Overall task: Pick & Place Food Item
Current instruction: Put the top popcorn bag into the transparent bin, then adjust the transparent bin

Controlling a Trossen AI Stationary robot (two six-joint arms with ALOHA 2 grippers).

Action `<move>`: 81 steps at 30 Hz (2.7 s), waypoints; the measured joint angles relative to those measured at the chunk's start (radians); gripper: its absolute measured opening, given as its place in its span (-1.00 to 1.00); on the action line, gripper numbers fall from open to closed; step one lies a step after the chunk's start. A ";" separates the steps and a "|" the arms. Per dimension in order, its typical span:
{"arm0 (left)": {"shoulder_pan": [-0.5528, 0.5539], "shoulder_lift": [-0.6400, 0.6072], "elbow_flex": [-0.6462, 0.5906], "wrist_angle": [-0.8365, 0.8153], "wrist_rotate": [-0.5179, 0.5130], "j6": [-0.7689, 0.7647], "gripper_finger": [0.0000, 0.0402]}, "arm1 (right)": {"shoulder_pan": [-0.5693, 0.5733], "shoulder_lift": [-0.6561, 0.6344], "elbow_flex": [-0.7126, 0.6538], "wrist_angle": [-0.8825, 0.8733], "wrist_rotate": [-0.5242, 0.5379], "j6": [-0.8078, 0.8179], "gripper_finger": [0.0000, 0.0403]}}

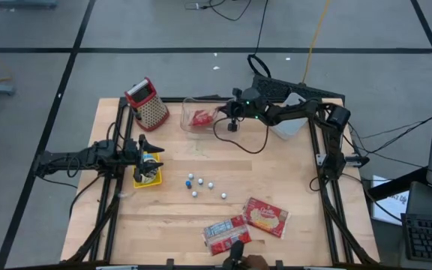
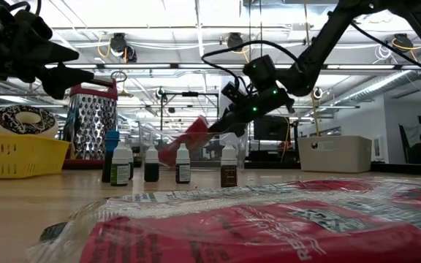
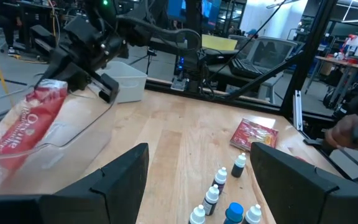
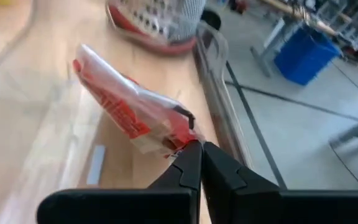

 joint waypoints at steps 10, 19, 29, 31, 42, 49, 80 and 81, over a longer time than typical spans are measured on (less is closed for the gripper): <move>0.000 0.000 0.000 0.000 0.000 0.000 0.40 | 0.018 -0.096 -0.001 -0.058 0.250 0.039 -0.82; 0.000 0.000 0.000 0.000 0.000 0.000 0.40 | 0.023 -0.201 -0.001 -0.183 0.247 0.209 -0.34; 0.000 0.000 0.000 0.000 0.000 0.000 0.40 | 0.054 -0.244 -0.001 -0.459 0.246 0.222 -0.05; 0.000 0.000 0.000 0.000 0.000 0.000 0.40 | 0.061 -0.242 -0.001 -0.495 0.246 0.242 -0.03; 0.000 0.000 0.000 0.000 0.000 0.000 0.40 | 0.207 -0.312 -0.001 -0.531 0.146 0.305 -0.03; 0.000 0.000 0.000 0.000 0.000 0.000 0.40 | 0.330 -0.197 -0.001 -0.450 -0.048 0.403 -0.03; 0.000 0.000 0.000 0.000 0.000 0.000 0.40 | 0.313 -0.019 -0.001 -0.158 0.330 0.513 -0.10; 0.000 0.000 0.000 0.000 0.000 0.000 0.40 | 0.318 -0.019 -0.001 -0.153 0.327 0.513 -0.10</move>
